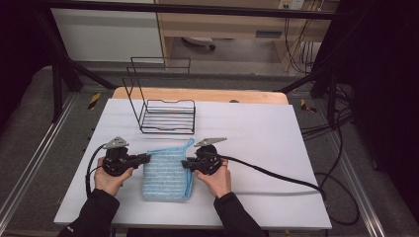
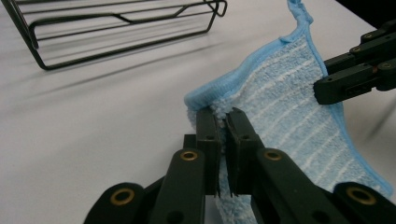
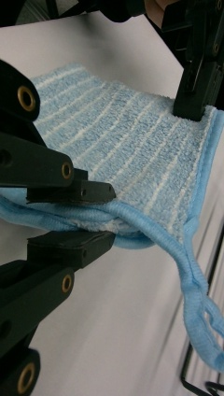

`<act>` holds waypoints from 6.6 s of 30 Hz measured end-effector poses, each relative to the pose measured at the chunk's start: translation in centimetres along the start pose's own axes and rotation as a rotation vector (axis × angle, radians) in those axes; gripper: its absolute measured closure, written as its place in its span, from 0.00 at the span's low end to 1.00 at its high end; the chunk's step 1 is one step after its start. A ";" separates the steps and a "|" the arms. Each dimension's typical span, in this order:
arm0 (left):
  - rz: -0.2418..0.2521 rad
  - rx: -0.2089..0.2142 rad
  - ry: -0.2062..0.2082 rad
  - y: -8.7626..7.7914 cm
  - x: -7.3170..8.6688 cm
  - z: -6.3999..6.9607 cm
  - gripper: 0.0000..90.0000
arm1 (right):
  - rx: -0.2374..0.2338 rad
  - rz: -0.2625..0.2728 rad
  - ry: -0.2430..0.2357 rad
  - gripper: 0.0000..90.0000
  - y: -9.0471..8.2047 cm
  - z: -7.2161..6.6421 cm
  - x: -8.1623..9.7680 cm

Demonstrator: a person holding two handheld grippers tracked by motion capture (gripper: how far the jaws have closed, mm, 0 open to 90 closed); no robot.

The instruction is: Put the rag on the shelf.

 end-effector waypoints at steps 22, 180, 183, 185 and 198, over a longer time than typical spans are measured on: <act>0.113 -0.046 0.069 -2.6 -1.0 2.3 0.94 | 0.028 0.146 -0.083 0.86 -3.4 -0.9 -0.8; 0.563 -0.256 0.040 -12.2 -24.3 -4.4 0.96 | 0.314 0.636 -0.212 0.87 -13.2 -0.3 -25.4; 0.549 -0.266 0.047 -11.8 -24.1 -4.4 0.96 | 0.313 0.630 -0.202 0.87 -12.9 0.0 -25.4; 0.540 -0.265 0.048 -11.5 -24.0 -4.5 0.96 | 0.320 0.622 -0.206 0.87 -12.6 0.2 -25.2; 0.523 -0.239 0.105 -10.9 -21.9 -4.6 0.96 | 0.285 0.592 -0.222 0.87 -11.5 0.5 -23.3</act>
Point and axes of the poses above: each handheld gripper's, and its own axes: y roughly forward along the jaws, x roughly out of its underside, z roughly to its right, the point moved 2 cm from there along y, roughly forward along the jaws, and after that the axes turned 14 degrees about -z, right-handed, at the moved point
